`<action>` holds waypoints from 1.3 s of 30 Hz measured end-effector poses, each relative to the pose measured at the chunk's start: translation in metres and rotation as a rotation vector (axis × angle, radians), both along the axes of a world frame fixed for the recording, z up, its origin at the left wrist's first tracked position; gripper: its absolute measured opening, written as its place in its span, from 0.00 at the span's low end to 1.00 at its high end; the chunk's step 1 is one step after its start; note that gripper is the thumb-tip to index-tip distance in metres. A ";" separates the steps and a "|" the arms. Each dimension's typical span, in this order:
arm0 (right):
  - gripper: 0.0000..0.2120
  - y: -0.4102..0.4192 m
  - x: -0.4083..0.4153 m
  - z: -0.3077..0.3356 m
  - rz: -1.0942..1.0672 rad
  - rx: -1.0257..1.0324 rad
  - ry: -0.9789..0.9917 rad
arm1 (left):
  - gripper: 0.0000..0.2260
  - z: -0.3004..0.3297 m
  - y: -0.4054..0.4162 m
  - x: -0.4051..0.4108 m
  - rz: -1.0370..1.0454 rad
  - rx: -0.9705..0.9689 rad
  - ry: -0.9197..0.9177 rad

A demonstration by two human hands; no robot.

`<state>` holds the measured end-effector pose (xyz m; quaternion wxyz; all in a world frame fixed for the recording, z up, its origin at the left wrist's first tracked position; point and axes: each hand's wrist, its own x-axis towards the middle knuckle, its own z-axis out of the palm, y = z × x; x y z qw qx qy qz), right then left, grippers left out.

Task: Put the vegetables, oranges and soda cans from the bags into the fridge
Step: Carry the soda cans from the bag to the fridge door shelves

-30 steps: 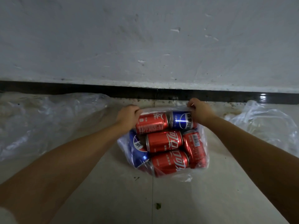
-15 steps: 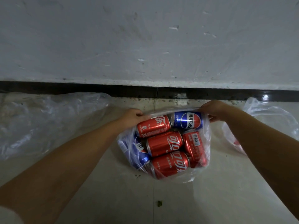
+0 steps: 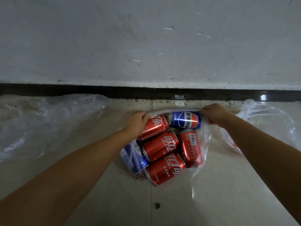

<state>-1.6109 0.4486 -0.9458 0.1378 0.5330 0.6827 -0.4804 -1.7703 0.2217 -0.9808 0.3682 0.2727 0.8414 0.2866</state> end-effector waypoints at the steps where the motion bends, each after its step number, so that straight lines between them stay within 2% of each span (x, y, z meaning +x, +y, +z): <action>1: 0.07 -0.002 0.002 0.002 0.033 0.017 0.016 | 0.15 0.000 0.000 -0.001 0.021 0.000 -0.020; 4: 0.13 -0.005 0.010 0.009 0.101 0.011 0.044 | 0.13 0.001 -0.003 -0.007 0.030 -0.002 -0.069; 6: 0.21 -0.008 0.012 0.016 0.164 0.045 0.008 | 0.13 0.002 -0.004 -0.010 -0.026 -0.002 -0.001; 7: 0.25 -0.011 0.013 0.019 0.243 0.127 -0.038 | 0.16 0.005 -0.005 -0.009 -0.094 -0.001 0.110; 9: 0.28 -0.024 0.014 0.030 0.427 0.395 -0.092 | 0.20 0.017 -0.007 -0.001 -0.296 0.065 0.489; 11: 0.24 -0.048 0.016 0.046 0.579 0.620 0.004 | 0.19 0.033 -0.008 0.010 -0.483 0.232 0.771; 12: 0.20 -0.063 0.019 0.052 0.649 0.640 0.083 | 0.18 0.039 -0.011 0.019 -0.562 0.277 0.791; 14: 0.13 -0.098 0.031 0.052 0.861 0.551 0.194 | 0.16 0.042 -0.016 0.042 -0.651 0.195 0.605; 16: 0.13 -0.127 0.046 0.035 1.127 0.476 0.215 | 0.19 0.036 -0.020 0.062 -0.637 -0.040 0.407; 17: 0.15 -0.134 0.051 0.025 1.231 0.446 0.184 | 0.21 0.031 -0.019 0.068 -0.646 -0.139 0.399; 19: 0.20 -0.137 0.057 0.009 1.307 0.415 0.110 | 0.28 0.023 -0.018 0.075 -0.636 -0.260 0.399; 22: 0.31 -0.136 0.059 0.001 1.436 0.453 0.016 | 0.37 0.015 -0.013 0.081 -0.547 -0.326 0.294; 26: 0.36 -0.142 0.058 -0.003 1.587 0.546 -0.074 | 0.40 0.010 -0.010 0.082 -0.492 -0.316 0.223; 29: 0.36 -0.140 0.059 -0.003 1.529 0.493 -0.016 | 0.41 0.006 -0.012 0.080 -0.439 -0.285 0.174; 31: 0.35 -0.136 0.059 0.002 1.355 0.367 0.067 | 0.41 0.005 -0.014 0.077 -0.383 -0.250 0.111; 36: 0.30 -0.136 0.063 0.013 0.657 -0.102 0.297 | 0.41 0.009 -0.020 0.068 -0.220 -0.176 -0.031; 39: 0.28 -0.133 0.063 0.015 0.234 -0.327 0.359 | 0.42 0.012 -0.022 0.067 -0.017 -0.099 -0.185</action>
